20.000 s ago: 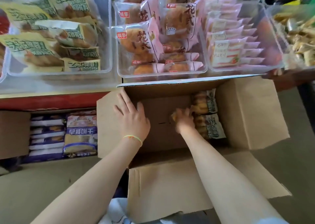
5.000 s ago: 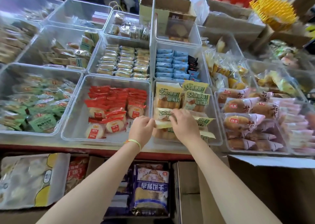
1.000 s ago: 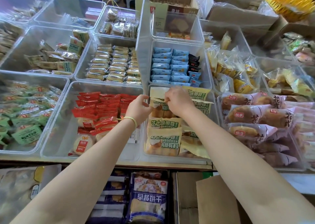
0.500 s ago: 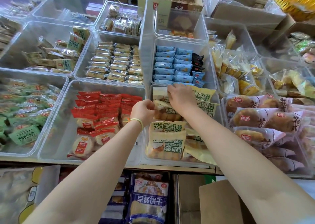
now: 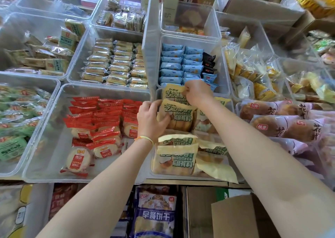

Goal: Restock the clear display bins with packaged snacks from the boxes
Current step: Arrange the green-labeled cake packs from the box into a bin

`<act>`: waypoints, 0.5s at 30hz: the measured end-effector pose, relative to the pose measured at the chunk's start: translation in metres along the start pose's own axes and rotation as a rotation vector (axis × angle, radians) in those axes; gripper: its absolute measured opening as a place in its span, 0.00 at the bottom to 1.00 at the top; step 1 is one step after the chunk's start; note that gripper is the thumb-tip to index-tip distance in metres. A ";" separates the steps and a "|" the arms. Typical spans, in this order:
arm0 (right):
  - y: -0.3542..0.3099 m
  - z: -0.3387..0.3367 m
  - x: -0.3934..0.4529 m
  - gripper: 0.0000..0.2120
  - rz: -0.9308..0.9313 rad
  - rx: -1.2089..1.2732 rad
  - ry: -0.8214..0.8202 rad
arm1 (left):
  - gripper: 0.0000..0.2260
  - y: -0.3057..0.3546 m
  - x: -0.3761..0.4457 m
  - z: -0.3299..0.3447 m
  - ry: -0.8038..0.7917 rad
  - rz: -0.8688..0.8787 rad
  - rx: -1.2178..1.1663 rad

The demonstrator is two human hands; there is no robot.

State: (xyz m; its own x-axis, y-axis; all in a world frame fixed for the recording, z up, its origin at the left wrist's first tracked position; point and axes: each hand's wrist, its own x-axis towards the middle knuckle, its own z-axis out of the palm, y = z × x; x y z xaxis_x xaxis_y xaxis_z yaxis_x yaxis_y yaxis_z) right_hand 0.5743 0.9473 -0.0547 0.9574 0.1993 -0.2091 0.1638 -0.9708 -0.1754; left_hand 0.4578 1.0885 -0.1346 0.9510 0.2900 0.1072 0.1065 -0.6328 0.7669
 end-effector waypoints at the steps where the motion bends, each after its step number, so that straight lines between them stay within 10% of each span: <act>1: 0.000 0.001 0.001 0.09 0.016 -0.022 0.006 | 0.22 -0.001 0.000 0.002 0.001 -0.001 0.045; 15: -0.013 0.000 0.003 0.08 -0.012 -0.032 0.013 | 0.21 0.006 0.000 0.002 -0.035 -0.057 0.206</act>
State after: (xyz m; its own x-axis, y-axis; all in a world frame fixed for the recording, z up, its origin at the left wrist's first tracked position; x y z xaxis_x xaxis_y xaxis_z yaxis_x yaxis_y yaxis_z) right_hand 0.5752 0.9608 -0.0533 0.9581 0.2097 -0.1950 0.1829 -0.9721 -0.1469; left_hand 0.4587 1.0833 -0.1311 0.9509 0.3066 0.0422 0.2143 -0.7506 0.6250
